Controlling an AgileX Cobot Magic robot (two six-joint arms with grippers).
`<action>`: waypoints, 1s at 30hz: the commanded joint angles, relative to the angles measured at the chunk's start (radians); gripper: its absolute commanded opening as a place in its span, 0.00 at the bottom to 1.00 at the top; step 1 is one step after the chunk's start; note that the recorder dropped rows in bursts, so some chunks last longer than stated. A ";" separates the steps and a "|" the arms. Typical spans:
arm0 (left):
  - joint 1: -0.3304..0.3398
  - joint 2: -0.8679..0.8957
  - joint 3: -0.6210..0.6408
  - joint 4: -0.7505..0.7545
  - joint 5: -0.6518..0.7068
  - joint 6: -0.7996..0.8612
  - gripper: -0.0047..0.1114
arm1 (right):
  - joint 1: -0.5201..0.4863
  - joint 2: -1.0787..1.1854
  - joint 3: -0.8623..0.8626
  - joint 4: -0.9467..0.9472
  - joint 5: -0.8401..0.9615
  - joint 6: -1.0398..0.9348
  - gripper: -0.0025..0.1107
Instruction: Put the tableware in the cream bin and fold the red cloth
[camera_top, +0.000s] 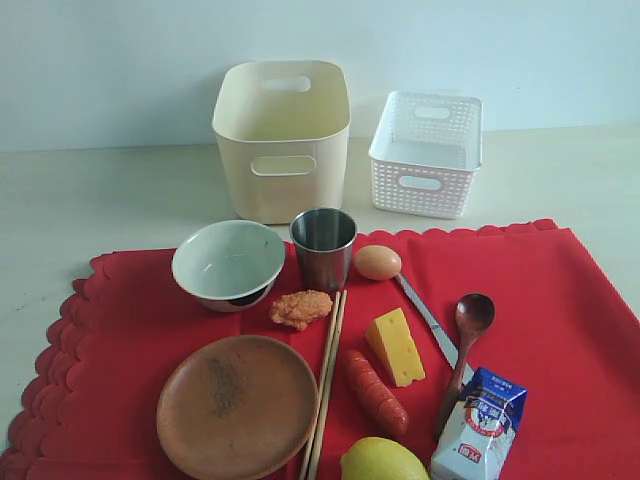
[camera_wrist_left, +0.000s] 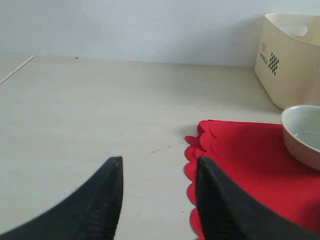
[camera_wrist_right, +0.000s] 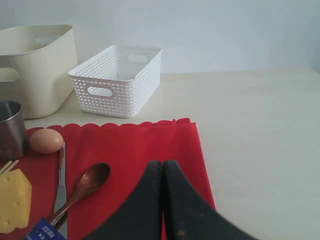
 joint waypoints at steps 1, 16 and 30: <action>0.003 -0.006 0.002 0.001 -0.008 -0.005 0.43 | 0.003 -0.007 0.005 -0.004 -0.006 -0.004 0.02; 0.003 -0.006 0.002 0.001 -0.008 -0.005 0.43 | 0.003 -0.007 0.005 -0.004 -0.006 -0.001 0.02; 0.003 -0.006 0.002 0.001 -0.008 -0.005 0.43 | 0.003 0.013 0.005 -0.004 0.000 -0.003 0.02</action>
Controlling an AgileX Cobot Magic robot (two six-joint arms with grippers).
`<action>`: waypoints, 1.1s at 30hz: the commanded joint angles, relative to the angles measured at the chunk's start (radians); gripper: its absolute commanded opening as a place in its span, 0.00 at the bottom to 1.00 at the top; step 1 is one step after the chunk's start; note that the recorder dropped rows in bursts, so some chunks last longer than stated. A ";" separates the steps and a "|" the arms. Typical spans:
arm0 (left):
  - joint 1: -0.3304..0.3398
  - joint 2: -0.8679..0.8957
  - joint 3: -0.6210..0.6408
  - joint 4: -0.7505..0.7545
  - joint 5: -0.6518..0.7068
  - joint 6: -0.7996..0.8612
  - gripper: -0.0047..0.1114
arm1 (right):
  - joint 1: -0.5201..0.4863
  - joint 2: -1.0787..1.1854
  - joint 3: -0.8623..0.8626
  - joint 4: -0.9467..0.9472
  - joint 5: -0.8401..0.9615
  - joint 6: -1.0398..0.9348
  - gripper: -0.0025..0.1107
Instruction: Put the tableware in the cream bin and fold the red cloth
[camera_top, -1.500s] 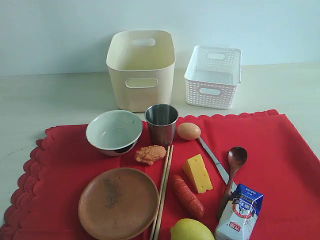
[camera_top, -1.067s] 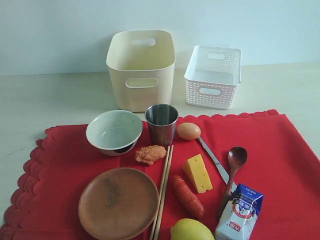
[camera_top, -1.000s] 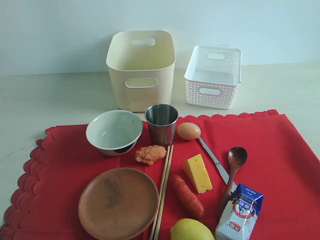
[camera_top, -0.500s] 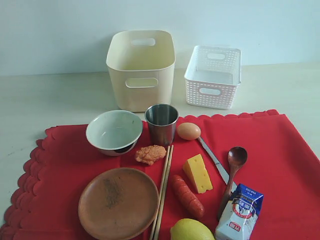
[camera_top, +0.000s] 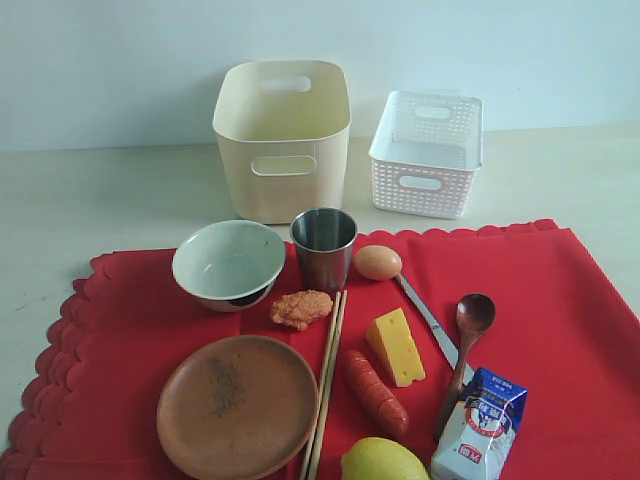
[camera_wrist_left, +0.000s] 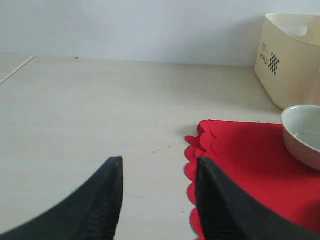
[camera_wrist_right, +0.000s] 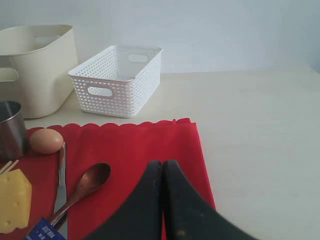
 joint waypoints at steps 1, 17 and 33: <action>0.003 -0.006 0.002 0.001 -0.008 -0.005 0.43 | 0.003 0.023 0.005 -0.004 0.002 -0.003 0.02; 0.003 -0.006 0.002 0.001 -0.008 -0.005 0.43 | 0.003 0.333 -0.295 -0.004 0.003 -0.002 0.02; 0.003 -0.006 0.002 0.001 -0.008 -0.005 0.43 | 0.003 0.548 -0.463 -0.004 0.002 -0.003 0.02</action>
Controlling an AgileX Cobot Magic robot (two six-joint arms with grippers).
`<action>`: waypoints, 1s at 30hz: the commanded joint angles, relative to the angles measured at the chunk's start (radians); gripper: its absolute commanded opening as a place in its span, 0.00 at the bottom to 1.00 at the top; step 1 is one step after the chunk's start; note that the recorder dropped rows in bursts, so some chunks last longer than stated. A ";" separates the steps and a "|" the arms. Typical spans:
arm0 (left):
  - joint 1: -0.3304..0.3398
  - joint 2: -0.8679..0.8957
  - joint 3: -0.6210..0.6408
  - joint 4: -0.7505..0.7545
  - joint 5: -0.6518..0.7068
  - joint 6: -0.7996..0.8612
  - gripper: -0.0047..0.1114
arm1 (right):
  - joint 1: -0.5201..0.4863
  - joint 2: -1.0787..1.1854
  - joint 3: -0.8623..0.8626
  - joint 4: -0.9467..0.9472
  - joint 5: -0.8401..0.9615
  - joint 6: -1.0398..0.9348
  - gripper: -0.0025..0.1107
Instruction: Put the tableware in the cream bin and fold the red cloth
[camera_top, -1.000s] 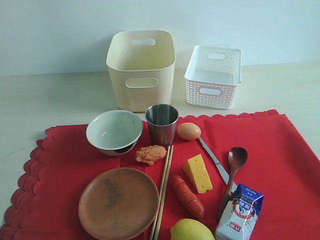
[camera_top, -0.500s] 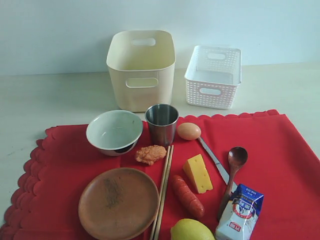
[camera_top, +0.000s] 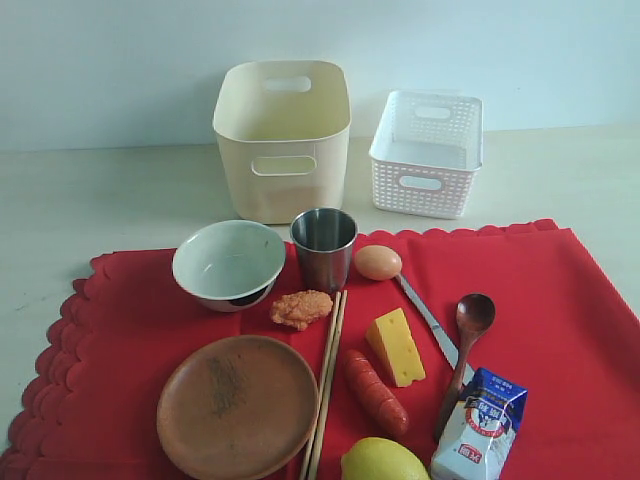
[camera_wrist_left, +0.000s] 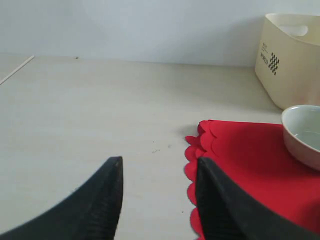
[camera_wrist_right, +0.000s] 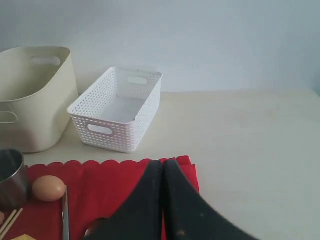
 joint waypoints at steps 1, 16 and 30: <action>0.003 -0.006 0.002 0.001 -0.008 -0.005 0.43 | 0.003 0.005 -0.008 -0.004 -0.005 -0.003 0.02; 0.003 -0.006 0.002 0.001 -0.008 -0.005 0.43 | 0.003 0.005 -0.008 -0.004 -0.005 -0.003 0.02; 0.003 -0.006 0.002 0.001 -0.008 -0.005 0.43 | 0.005 0.175 -0.089 0.203 0.118 -0.174 0.02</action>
